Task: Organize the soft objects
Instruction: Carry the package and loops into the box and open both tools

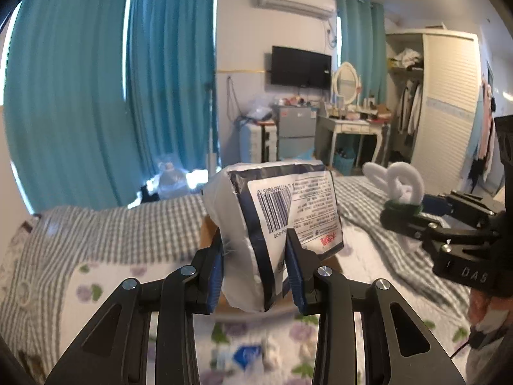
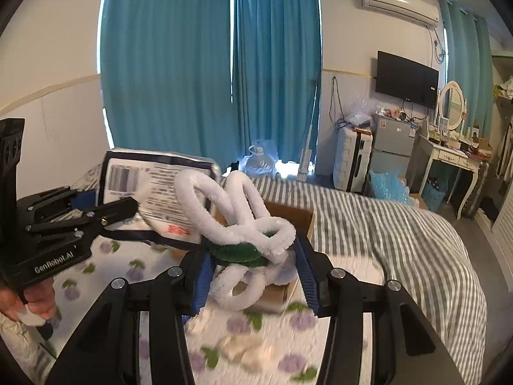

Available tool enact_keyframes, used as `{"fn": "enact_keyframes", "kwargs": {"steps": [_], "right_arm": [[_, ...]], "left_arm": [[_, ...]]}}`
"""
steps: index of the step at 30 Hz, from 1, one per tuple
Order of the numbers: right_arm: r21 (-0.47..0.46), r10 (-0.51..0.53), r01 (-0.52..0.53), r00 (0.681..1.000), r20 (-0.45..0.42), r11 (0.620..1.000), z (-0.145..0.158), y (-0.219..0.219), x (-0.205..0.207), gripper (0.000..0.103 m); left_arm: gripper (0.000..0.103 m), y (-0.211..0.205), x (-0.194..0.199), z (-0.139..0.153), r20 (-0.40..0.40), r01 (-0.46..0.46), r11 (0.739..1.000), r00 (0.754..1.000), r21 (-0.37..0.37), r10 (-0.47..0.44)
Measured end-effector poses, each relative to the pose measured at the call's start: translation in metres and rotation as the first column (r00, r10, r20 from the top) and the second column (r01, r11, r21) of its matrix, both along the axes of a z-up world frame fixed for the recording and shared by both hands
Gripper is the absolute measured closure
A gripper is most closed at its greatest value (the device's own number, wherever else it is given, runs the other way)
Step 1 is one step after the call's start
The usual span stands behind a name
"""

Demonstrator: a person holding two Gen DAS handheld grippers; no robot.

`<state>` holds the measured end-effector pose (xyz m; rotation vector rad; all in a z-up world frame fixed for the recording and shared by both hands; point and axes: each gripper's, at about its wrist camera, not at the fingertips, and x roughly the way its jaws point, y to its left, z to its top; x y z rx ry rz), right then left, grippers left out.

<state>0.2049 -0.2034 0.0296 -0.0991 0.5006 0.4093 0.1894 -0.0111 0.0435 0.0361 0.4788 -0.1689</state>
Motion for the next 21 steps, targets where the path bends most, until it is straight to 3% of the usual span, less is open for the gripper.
{"fn": "enact_keyframes", "kwargs": {"steps": [4, 10, 13, 14, 15, 16, 18, 21], "right_arm": [[0.009, -0.007, 0.007, 1.000, -0.024, 1.000, -0.012, 0.009, 0.055, 0.056], [0.018, -0.019, 0.021, 0.993, -0.114, 1.000, -0.059, 0.014, 0.130, 0.056], [0.012, -0.019, 0.021, 0.991, -0.133, 1.000, -0.079, 0.021, 0.152, 0.053], [0.014, -0.018, 0.020, 0.991, -0.129, 1.000, -0.083, 0.022, 0.158, 0.053], [0.021, -0.011, 0.014, 0.992, -0.127, 1.000, -0.087, 0.023, 0.163, 0.050], [0.030, -0.001, 0.005, 0.992, -0.128, 1.000, -0.090, 0.024, 0.167, 0.043], [0.029, -0.017, 0.021, 0.992, -0.127, 0.999, -0.094, 0.024, 0.174, 0.025], [0.017, -0.034, 0.036, 0.994, -0.105, 0.999, -0.093, 0.023, 0.170, 0.021]], "left_arm": [[0.069, -0.008, 0.054, -0.019, -0.025, 0.021, 1.000, 0.999, 0.022, -0.021], [0.067, -0.009, 0.115, -0.073, -0.104, 0.028, 0.998, 0.994, 0.055, -0.022], [0.060, -0.004, 0.133, -0.092, -0.133, 0.027, 0.999, 0.991, 0.036, -0.022], [0.051, -0.002, 0.138, -0.094, -0.140, 0.020, 1.000, 0.990, 0.017, -0.018], [0.036, 0.000, 0.140, -0.095, -0.139, 0.011, 1.000, 0.990, -0.005, -0.012], [0.031, 0.002, 0.139, -0.094, -0.120, -0.007, 1.000, 0.993, -0.021, 0.004], [0.028, 0.003, 0.139, -0.092, -0.096, -0.027, 1.000, 0.995, 0.003, 0.027], [0.027, 0.001, 0.136, -0.086, -0.089, -0.034, 0.997, 0.995, 0.065, 0.039]]}}
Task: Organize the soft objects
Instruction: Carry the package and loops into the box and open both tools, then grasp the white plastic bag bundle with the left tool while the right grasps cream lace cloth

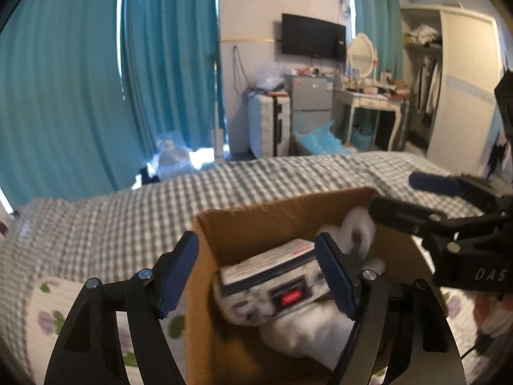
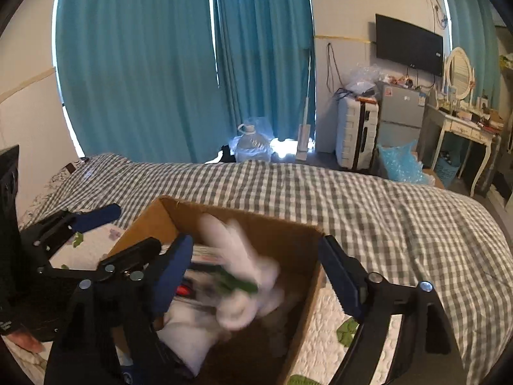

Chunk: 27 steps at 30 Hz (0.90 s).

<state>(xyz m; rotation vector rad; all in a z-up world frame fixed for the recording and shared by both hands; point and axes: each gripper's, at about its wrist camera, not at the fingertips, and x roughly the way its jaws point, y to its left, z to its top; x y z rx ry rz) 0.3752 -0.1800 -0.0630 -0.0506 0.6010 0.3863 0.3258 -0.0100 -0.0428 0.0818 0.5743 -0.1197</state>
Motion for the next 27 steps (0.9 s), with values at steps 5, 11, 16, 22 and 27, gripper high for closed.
{"fn": "enact_keyframes", "kwargs": {"steps": [5, 11, 16, 22, 27], "right_arm": [[0.011, -0.026, 0.026, 0.999, 0.023, 1.000, 0.027, -0.011, -0.024, 0.021], [0.000, -0.043, 0.043, 0.992, 0.117, 0.999, 0.107, -0.019, -0.090, 0.021], [-0.003, -0.046, 0.047, 0.978, 0.204, 0.999, 0.176, -0.022, -0.157, 0.015], [0.023, -0.064, 0.060, 0.958, 0.280, 0.998, 0.220, -0.028, -0.230, 0.001], [-0.024, -0.046, 0.056, 0.955, 0.294, 0.998, 0.219, -0.023, -0.265, 0.001]], "left_arm": [[0.027, 0.007, -0.027, 0.025, 0.030, -0.018, 1.000, 0.999, 0.015, 0.017], [0.027, 0.010, -0.085, 0.093, 0.126, -0.029, 1.000, 0.992, 0.001, 0.029], [0.027, 0.007, -0.151, 0.159, 0.245, -0.022, 1.000, 0.969, -0.007, 0.024], [0.020, 0.007, -0.206, 0.195, 0.310, -0.034, 0.999, 0.950, 0.022, 0.025], [0.020, 0.010, -0.231, 0.184, 0.303, -0.051, 0.998, 0.952, 0.023, 0.042]]}}
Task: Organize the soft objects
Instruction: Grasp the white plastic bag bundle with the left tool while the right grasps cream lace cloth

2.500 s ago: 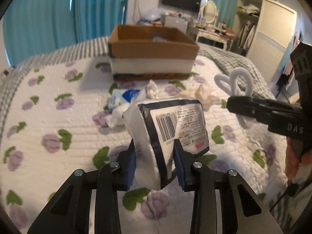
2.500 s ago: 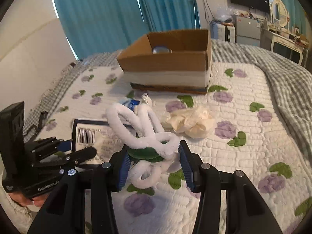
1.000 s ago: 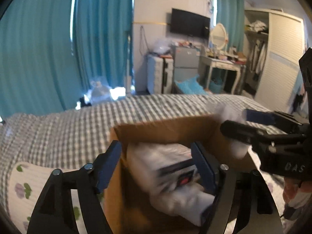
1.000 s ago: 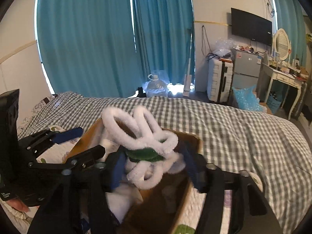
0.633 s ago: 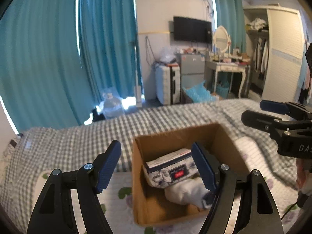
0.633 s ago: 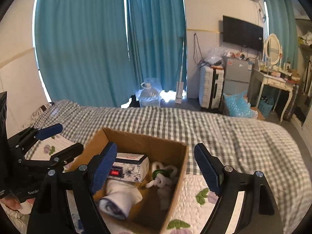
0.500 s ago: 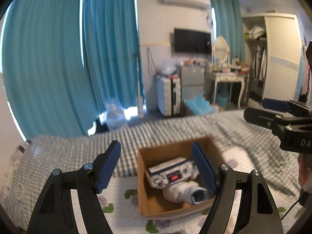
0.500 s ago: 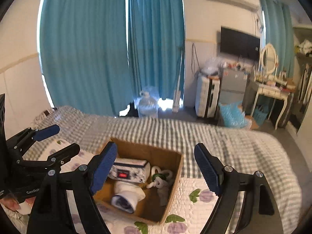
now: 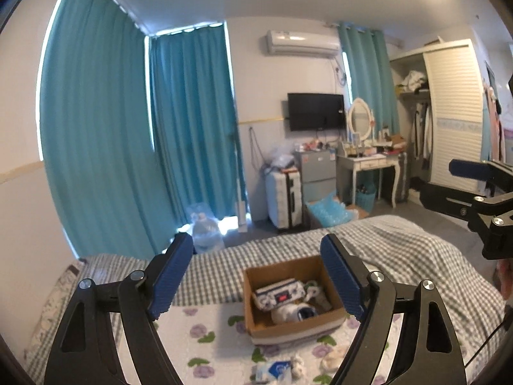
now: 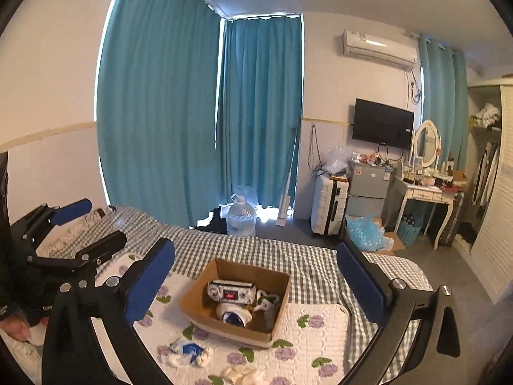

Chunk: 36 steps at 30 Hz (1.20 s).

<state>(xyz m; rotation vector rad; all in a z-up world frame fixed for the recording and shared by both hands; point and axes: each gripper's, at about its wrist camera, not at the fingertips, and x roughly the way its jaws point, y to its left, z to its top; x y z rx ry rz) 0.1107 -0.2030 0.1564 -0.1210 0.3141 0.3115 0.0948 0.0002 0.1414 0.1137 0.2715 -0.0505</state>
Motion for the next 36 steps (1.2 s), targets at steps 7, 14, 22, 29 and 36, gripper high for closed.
{"fn": "enact_keyframes", "kwargs": {"steps": [7, 14, 22, 29, 36], "right_arm": [[-0.002, -0.024, 0.024, 1.000, -0.019, 1.000, -0.052, 0.000, -0.017, 0.001], [-0.030, -0.051, 0.046, 0.982, -0.183, 0.998, -0.146, 0.000, 0.021, 0.001], [-0.074, -0.053, 0.026, 0.925, -0.377, 0.997, -0.256, 0.001, 0.068, 0.001], [-0.054, -0.053, 0.030, 0.851, -0.523, 0.998, -0.331, 0.004, 0.088, 0.013], [-0.012, -0.069, 0.080, 0.779, -0.623, 0.997, -0.364, -0.007, 0.103, 0.032]], "left_arm": [[0.020, -0.001, 0.000, -0.064, -0.121, 0.021, 0.999, 0.993, 0.034, -0.016], [0.020, 0.008, 0.025, -0.152, -0.277, -0.015, 0.999, 0.961, -0.031, 0.006], [0.020, 0.017, 0.054, -0.251, -0.443, -0.055, 0.994, 0.896, -0.097, 0.006], [0.020, 0.011, 0.053, -0.295, -0.542, -0.010, 0.990, 0.838, -0.138, -0.067], [0.023, 0.024, 0.061, -0.323, -0.623, -0.101, 0.977, 0.781, -0.189, -0.040]]}}
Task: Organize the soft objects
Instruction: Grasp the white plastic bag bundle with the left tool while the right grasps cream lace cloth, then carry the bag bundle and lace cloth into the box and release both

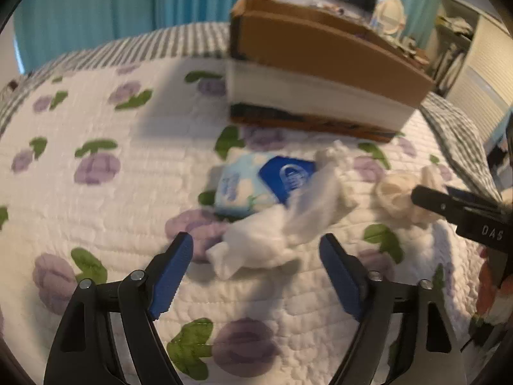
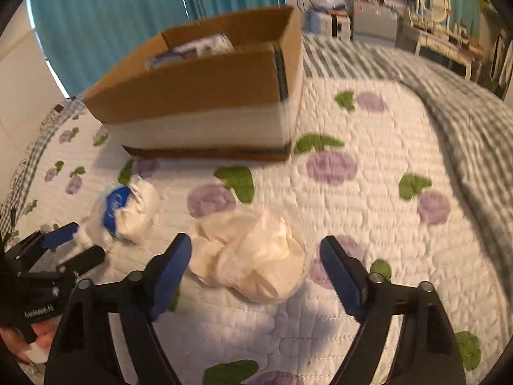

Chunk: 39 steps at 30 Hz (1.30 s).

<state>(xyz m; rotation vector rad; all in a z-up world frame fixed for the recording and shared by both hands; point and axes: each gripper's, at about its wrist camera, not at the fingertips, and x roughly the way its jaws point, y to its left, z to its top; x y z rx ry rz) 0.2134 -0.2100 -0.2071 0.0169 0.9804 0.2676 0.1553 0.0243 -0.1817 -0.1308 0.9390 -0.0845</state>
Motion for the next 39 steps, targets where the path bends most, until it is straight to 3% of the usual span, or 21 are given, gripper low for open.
{"fn": "enact_keyframes", "kwargs": {"steps": [1, 4, 7, 9, 18, 28, 39], "right_arm": [[0.001, 0.001, -0.001, 1.000, -0.015, 1.000, -0.003, 0.000, 0.001, 0.042], [0.001, 0.015, -0.015, 0.999, -0.044, 1.000, -0.006, 0.003, 0.001, 0.059], [-0.033, 0.029, -0.030, 0.999, -0.020, 0.999, -0.002, 0.008, -0.004, 0.064], [-0.049, 0.033, -0.033, 0.999, -0.010, 0.998, -0.002, 0.011, -0.006, 0.066], [-0.075, 0.049, -0.045, 0.998, 0.042, 0.996, 0.007, 0.017, -0.014, 0.075], [-0.047, 0.065, -0.060, 0.989, 0.129, 0.997, 0.033, 0.013, -0.037, 0.082], [-0.010, 0.129, -0.130, 0.966, 0.226, 0.991, 0.100, 0.014, -0.085, 0.082]], "left_arm": [[0.023, 0.002, 0.000, -0.002, -0.012, -0.002, 1.000, 1.000, -0.026, 0.002], [0.023, 0.004, 0.001, -0.004, -0.025, 0.001, 0.997, 1.000, -0.073, -0.002], [0.031, 0.003, 0.002, -0.004, -0.007, 0.013, 0.999, 1.000, -0.052, -0.013], [0.059, 0.001, 0.004, -0.006, -0.010, 0.019, 0.999, 1.000, -0.034, -0.019], [0.061, -0.002, -0.002, -0.003, 0.010, 0.029, 1.000, 1.000, 0.000, -0.029], [0.061, -0.014, -0.022, 0.024, 0.059, 0.040, 0.999, 0.997, 0.035, -0.042], [0.061, -0.026, -0.053, 0.085, 0.162, 0.066, 0.997, 0.984, 0.033, -0.071]]}}
